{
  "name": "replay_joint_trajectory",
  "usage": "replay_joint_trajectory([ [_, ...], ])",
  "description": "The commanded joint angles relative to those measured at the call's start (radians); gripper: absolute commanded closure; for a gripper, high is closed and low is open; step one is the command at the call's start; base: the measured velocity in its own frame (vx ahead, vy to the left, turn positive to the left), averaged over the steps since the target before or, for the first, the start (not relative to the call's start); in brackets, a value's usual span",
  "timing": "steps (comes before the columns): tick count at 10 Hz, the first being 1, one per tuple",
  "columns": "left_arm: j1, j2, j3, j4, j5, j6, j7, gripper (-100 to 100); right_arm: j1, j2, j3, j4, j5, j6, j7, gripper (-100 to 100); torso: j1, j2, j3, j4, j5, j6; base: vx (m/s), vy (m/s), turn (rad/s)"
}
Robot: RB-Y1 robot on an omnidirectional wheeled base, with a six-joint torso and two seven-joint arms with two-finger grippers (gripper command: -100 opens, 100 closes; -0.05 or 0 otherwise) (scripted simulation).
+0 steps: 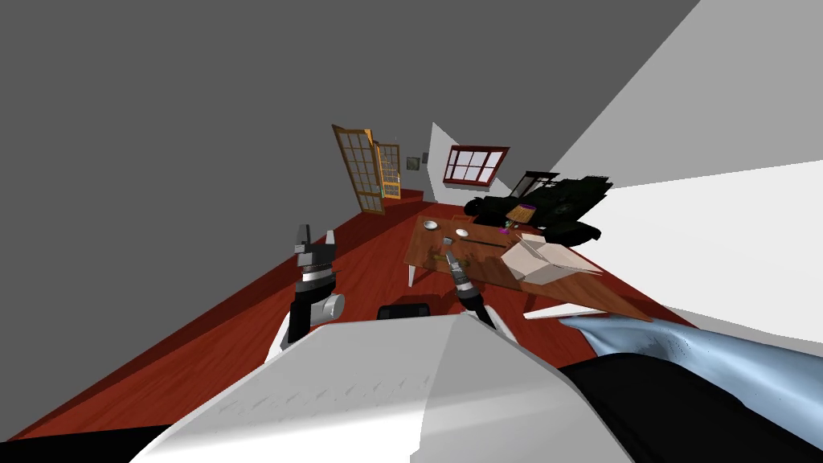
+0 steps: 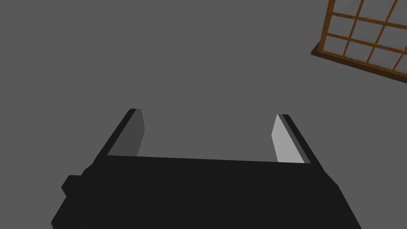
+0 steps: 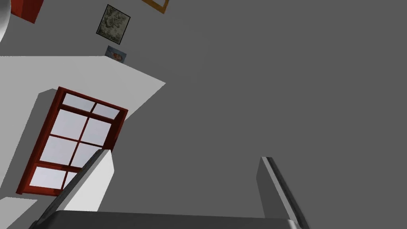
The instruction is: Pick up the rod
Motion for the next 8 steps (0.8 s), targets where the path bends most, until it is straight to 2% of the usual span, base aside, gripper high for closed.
replay_joint_trajectory([
  [1, 0.0, 0.0, 0.0, 0.0, 0.0, 0.0, 0.0, 0, 0.013, -0.032, 0.033, 0.05, 0.028, -0.006, 0.02, -100, 0.0, 0.0, 0.0, 0.0, 0.0, 0.0, -0.045, 0.041, 0.086],
  [2, 0.0, 0.0, 0.0, 0.0, 0.0, 0.0, 0.0, 0, 0.015, -0.063, 0.057, 0.084, 0.052, -0.009, 0.034, -100, 0.0, -0.001, 0.0, 0.0, 0.0, 0.0, -0.058, 0.055, 0.174],
  [3, 0.0, 0.0, 0.0, 0.0, 0.0, 0.0, 0.0, 0, 0.015, -0.065, 0.057, 0.1, 0.052, -0.009, 0.034, -100, 0.001, 0.0, 0.0, 0.0, 0.0, 0.0, -0.046, 0.05, 0.051],
  [4, 0.0, 0.0, 0.0, 0.0, 0.0, 0.0, 0.0, 0, 0.016, -0.097, 0.081, 0.129, 0.077, -0.012, 0.05, -100, 0.0, -0.001, -0.001, 0.0, 0.0, 0.0, -0.036, 0.054, 0.096],
  [5, 0.0, 0.0, 0.0, 0.0, 0.0, 0.0, 0.0, 0, 0.016, -0.097, 0.081, 0.154, 0.077, -0.012, 0.05, -100, 0.0, -0.002, -0.001, 0.0, 0.0, 0.0, -0.025, 0.035, 0.064],
  [6, 0.0, 0.0, 0.0, 0.0, 0.0, 0.0, 0.0, 0, 0.015, -0.131, 0.106, 0.184, 0.104, -0.015, 0.067, -100, -0.001, -0.002, -0.001, 0.0, 0.0, 0.0, -0.026, 0.039, 0.133],
  [7, 0.0, 0.0, 0.0, 0.0, 0.0, 0.0, 0.0, 0, 0.015, -0.131, 0.106, 0.212, 0.104, -0.015, 0.067, -100, -0.001, -0.002, -0.001, -0.001, 0.0, 0.0, -0.021, 0.03, 0.064],
  [8, 0.0, 0.0, 0.0, 0.0, 0.0, 0.0, 0.0, 0, 0.012, -0.166, 0.13, 0.251, 0.132, -0.018, 0.085, -100, -0.001, -0.003, -0.002, -0.001, 0.0, 0.0, -0.015, 0.036, 0.152],
])
